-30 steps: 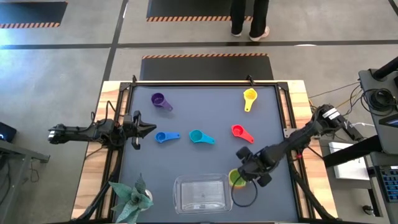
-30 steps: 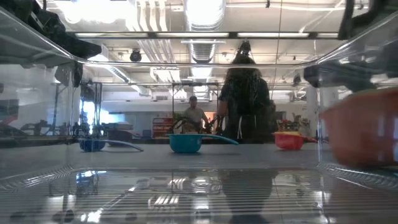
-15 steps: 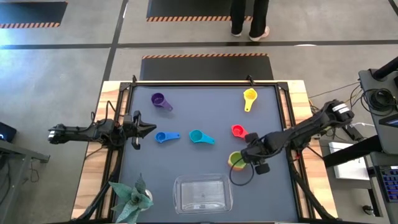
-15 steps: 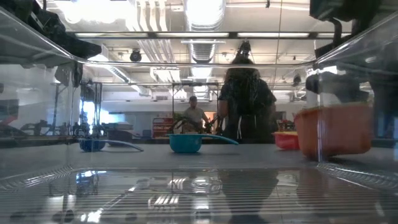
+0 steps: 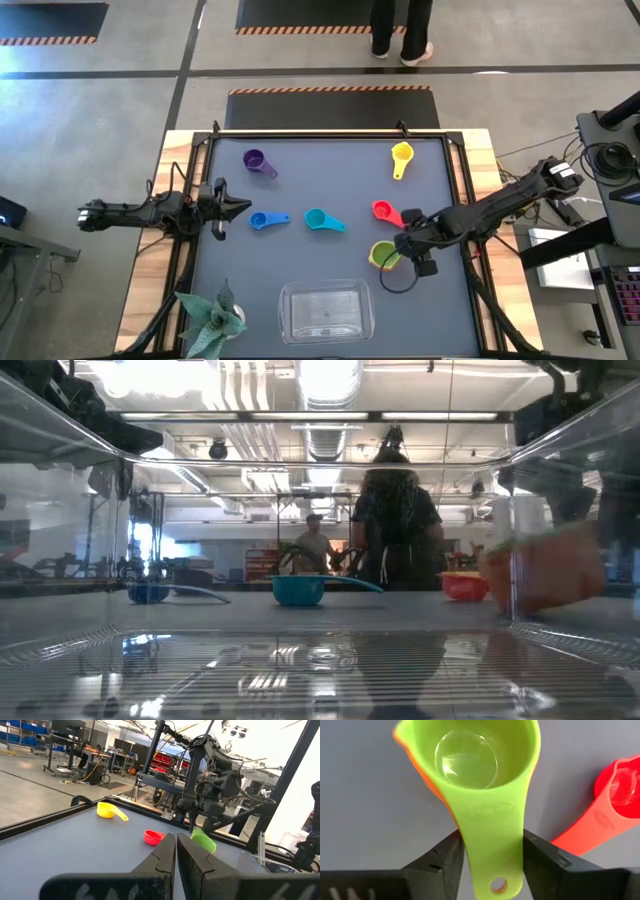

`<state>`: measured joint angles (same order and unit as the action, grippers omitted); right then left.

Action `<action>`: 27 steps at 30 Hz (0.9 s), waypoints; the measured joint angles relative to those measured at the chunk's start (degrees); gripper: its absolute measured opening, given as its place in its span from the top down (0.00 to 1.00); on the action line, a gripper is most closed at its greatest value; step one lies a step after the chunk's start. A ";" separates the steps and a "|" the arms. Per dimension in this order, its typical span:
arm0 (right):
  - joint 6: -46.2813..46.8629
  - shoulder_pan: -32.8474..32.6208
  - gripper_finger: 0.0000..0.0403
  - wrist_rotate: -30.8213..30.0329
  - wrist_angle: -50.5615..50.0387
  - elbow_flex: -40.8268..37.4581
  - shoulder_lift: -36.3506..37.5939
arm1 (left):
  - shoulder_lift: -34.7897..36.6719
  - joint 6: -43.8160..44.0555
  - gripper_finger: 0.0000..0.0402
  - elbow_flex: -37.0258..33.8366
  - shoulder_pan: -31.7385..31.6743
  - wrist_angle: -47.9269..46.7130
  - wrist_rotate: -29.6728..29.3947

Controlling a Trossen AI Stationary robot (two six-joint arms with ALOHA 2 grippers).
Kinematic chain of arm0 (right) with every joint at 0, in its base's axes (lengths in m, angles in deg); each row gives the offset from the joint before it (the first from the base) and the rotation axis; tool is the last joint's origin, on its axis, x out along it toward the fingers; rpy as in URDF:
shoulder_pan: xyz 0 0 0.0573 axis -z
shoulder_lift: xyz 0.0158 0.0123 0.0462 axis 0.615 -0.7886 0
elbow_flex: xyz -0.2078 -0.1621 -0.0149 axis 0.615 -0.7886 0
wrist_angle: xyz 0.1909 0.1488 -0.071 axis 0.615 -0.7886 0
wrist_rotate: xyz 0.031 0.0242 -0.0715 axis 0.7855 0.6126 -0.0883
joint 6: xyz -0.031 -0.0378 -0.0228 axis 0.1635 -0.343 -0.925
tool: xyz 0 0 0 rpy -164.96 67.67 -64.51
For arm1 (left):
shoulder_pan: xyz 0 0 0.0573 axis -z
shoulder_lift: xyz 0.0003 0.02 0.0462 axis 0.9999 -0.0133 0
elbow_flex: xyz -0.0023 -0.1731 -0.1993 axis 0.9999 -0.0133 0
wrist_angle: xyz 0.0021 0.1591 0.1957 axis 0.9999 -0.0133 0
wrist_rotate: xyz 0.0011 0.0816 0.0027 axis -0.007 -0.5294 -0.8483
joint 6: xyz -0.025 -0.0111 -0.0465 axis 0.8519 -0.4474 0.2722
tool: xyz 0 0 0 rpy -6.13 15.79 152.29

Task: Nest measuring cups in basket
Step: Stack the green measuring cup on top of the orange measuring cup, then stack the purple measuring cup on top of the green measuring cup

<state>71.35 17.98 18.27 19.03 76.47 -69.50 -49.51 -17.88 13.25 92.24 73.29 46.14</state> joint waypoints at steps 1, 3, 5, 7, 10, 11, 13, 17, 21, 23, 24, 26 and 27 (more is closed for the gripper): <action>0.35 0.00 0.55 0.04 0.04 0.00 0.38 | -0.02 0.00 1.00 0.00 -0.02 0.00 0.00; 0.81 0.00 0.51 0.04 0.18 0.00 0.94 | -0.01 0.00 1.00 0.00 0.00 0.00 0.02; 0.85 0.00 0.46 0.22 0.18 0.00 1.28 | 0.00 0.00 1.00 0.00 -0.01 0.00 0.00; 0.85 0.00 0.43 0.51 0.18 0.00 1.40 | -0.02 0.00 1.00 0.00 -0.02 0.00 0.00; 0.75 0.00 0.38 1.00 0.33 0.15 1.40 | 0.00 0.00 1.00 0.00 0.00 0.00 0.02; 0.68 -0.01 0.37 1.39 0.78 0.27 1.40 | 0.00 0.00 1.00 0.00 -0.02 0.00 0.00; 0.64 0.00 0.36 3.44 2.84 0.45 1.42 | -0.01 0.00 1.00 0.00 -0.01 0.00 0.00; 1.18 -0.02 0.35 5.53 7.03 1.47 2.15 | 0.00 0.00 1.00 0.00 -0.02 0.00 0.01; 1.61 0.60 0.38 2.40 9.36 3.87 2.88 | -0.02 0.00 1.00 0.00 0.00 0.00 0.02; 3.20 0.99 0.40 -1.19 11.17 5.57 2.95 | 0.00 0.00 1.00 0.00 -0.01 0.00 0.00; 4.02 1.20 0.41 -2.76 12.35 6.42 2.96 | -0.01 0.00 1.00 0.00 -0.02 0.00 0.01; 5.04 1.60 0.42 -5.02 15.07 8.27 2.77 | 0.00 0.00 1.00 0.00 -0.02 0.00 0.00; 5.61 1.81 0.43 -5.75 16.38 9.33 2.61 | 0.00 0.00 1.00 0.00 0.00 0.00 0.01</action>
<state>76.96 19.79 12.52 35.41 85.80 -66.89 -49.51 -17.88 13.25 92.24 73.29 46.15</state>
